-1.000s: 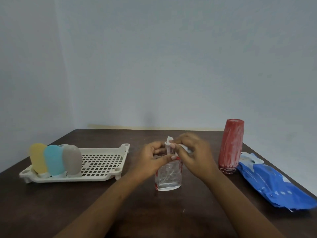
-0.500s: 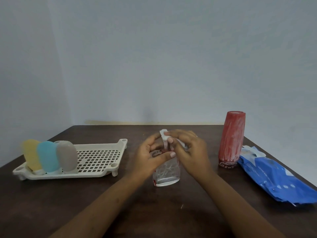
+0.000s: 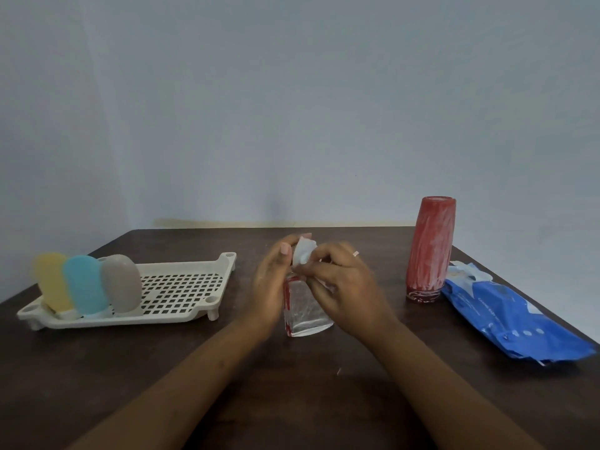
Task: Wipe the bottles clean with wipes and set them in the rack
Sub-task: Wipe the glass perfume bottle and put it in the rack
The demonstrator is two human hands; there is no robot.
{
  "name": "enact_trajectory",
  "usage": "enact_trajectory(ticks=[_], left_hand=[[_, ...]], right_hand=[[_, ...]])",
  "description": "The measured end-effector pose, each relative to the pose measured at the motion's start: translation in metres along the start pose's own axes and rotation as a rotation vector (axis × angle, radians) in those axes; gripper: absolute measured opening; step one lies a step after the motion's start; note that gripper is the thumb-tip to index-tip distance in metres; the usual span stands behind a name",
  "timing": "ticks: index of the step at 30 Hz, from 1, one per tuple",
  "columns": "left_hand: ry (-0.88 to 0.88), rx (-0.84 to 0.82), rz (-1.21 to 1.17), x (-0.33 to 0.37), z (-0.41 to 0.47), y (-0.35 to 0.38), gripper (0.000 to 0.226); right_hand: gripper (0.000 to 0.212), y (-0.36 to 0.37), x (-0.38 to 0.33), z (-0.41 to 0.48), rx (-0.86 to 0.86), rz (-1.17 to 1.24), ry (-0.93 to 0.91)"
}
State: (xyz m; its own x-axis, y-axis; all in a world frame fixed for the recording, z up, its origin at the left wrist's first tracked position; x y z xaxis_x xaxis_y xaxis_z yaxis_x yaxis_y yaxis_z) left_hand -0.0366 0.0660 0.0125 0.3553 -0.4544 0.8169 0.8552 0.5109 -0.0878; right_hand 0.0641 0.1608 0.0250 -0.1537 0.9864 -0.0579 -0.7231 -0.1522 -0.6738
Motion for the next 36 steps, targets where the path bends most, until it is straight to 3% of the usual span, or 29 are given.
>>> enact_trajectory(ticks=[5, 9, 11, 16, 21, 27, 31, 34, 36], left_hand=[[-0.003, -0.010, -0.027, 0.003, 0.001, 0.004, 0.030], [0.001, -0.050, -0.014, 0.001, 0.002, 0.000, 0.032], [-0.018, -0.061, -0.014, 0.001, 0.001, 0.000, 0.031], [0.013, -0.032, 0.252, -0.008, 0.002, -0.006, 0.033], [-0.019, -0.050, 0.466, -0.008, 0.003, -0.007, 0.039], [0.000, -0.047, 0.432, -0.008, 0.004, -0.009, 0.044], [0.012, -0.071, 0.347, -0.009, 0.005, -0.008, 0.049], [-0.049, -0.135, 0.206, -0.010, 0.003, -0.004, 0.052], [-0.073, -0.135, 0.211, -0.011, 0.001, -0.003, 0.042]], right_hand=[[0.012, -0.003, 0.004, -0.002, 0.066, 0.211, 0.132], [0.009, -0.001, 0.001, 0.000, 0.157, 0.324, 0.239], [0.012, -0.002, 0.001, 0.000, 0.171, 0.517, 0.335], [0.022, 0.006, 0.002, 0.007, 0.089, 0.825, 0.402], [0.037, -0.002, -0.004, 0.008, -0.093, 0.895, 0.610], [0.036, 0.000, 0.008, 0.013, -0.251, 0.690, 0.484], [0.023, -0.001, 0.008, 0.012, -0.200, 0.998, 0.357], [0.020, -0.004, 0.010, 0.011, -0.191, 1.048, 0.308], [0.017, -0.005, 0.009, 0.011, -0.201, 1.075, 0.284]])
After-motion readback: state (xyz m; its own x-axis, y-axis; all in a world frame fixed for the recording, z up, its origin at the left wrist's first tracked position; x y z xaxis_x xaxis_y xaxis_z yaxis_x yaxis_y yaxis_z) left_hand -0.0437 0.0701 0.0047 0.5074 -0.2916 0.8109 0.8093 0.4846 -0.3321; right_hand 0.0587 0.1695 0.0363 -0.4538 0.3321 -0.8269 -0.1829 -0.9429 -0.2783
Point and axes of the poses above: each hand's wrist, its own z-axis towards the middle knuckle, its own y-axis out of the palm, x = y × z, the point moved 1 cm from there along z, towards the middle knuckle, and after that the axes turned 12 degrees about -x, right-handed, at the moved point
